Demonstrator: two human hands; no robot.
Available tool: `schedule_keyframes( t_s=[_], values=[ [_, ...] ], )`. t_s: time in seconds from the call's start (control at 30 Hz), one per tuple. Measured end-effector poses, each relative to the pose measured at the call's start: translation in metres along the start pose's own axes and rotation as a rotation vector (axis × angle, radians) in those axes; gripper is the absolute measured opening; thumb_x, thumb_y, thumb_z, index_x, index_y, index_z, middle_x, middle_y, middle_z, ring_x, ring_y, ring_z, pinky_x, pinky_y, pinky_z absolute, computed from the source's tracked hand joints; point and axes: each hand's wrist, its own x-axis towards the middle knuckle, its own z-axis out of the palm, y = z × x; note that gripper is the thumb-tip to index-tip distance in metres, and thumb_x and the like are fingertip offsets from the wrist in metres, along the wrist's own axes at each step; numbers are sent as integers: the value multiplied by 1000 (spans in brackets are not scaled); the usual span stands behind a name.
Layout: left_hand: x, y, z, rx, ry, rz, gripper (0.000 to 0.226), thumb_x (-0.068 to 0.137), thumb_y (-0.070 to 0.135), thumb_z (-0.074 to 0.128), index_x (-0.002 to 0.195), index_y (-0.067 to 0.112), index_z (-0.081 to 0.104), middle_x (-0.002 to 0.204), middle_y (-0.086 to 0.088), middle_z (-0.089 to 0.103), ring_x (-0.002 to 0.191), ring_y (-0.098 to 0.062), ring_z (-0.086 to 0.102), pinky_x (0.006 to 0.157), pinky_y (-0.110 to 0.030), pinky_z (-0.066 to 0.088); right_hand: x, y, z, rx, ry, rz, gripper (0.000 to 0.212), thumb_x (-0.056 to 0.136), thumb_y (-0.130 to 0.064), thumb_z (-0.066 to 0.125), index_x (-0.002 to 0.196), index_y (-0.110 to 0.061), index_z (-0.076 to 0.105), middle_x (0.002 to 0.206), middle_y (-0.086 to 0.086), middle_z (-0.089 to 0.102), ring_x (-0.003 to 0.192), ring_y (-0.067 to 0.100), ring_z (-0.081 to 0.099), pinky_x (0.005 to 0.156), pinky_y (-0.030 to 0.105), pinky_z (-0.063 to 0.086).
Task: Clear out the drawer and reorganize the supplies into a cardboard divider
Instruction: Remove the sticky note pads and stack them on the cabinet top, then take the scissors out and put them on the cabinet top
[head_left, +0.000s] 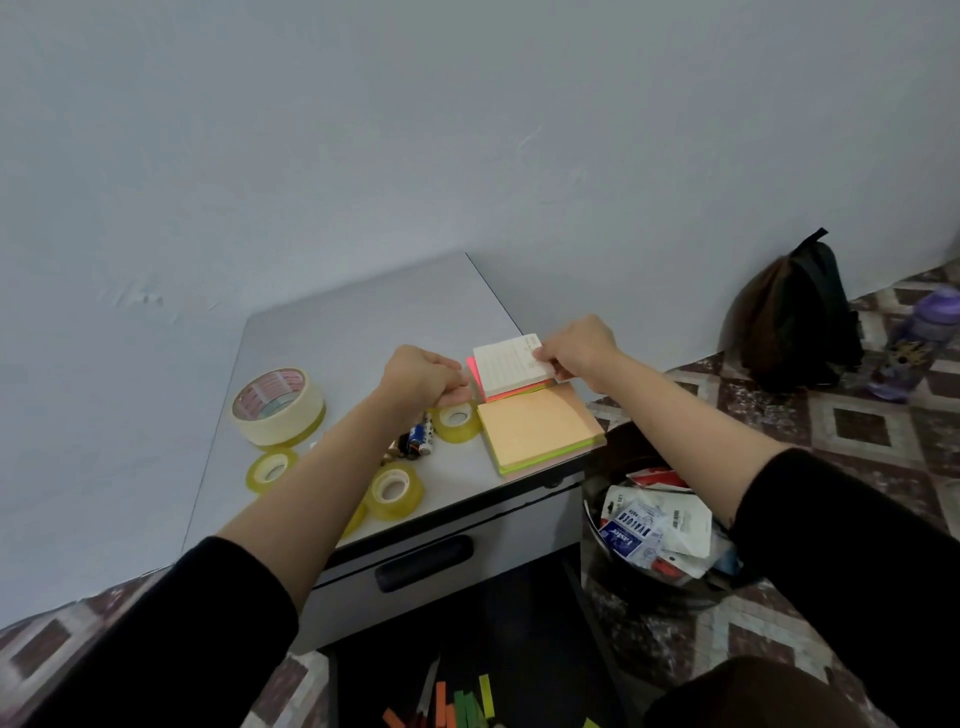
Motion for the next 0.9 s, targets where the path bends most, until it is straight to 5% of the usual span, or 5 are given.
schedule_keyframes(
  t_s=[0.13,0.23,0.33,0.57,0.9],
  values=[
    [-14,0,-9,-63,-23,23,20,87,-2,59,106,-7,61,89,-17,65,63,-14,64,56,-16,56,-6,-4,1,-142,-9,-32,33,81,-10,70,59,-7,46,60,6,50,54,17,47,49,23,38],
    [-30,-4,-15,-73,-36,29,17,87,0,60,103,-4,62,84,-14,66,64,-14,65,60,-17,56,-16,-9,-2,-235,8,-80,12,83,-8,60,76,2,61,78,12,62,70,24,57,61,28,47],
    [-53,-15,-17,-76,-17,96,10,88,1,59,98,1,61,76,-8,64,53,-9,63,58,-18,56,-37,-9,-3,-216,119,-193,22,83,-4,54,95,10,66,99,22,68,89,33,64,74,36,53],
    [-122,-78,-4,-183,-30,224,19,88,2,60,71,10,62,61,1,63,51,-1,60,54,-15,53,-140,19,18,-12,-137,-401,16,81,-5,67,67,-11,62,56,-6,51,45,-2,47,51,12,36],
    [-182,-256,6,-137,-5,-191,17,92,5,54,79,8,64,72,-7,63,55,-6,60,53,-13,50,-202,154,79,-228,-375,-209,33,83,-3,66,58,-23,59,57,-7,57,40,-6,50,46,9,40]
  ],
)
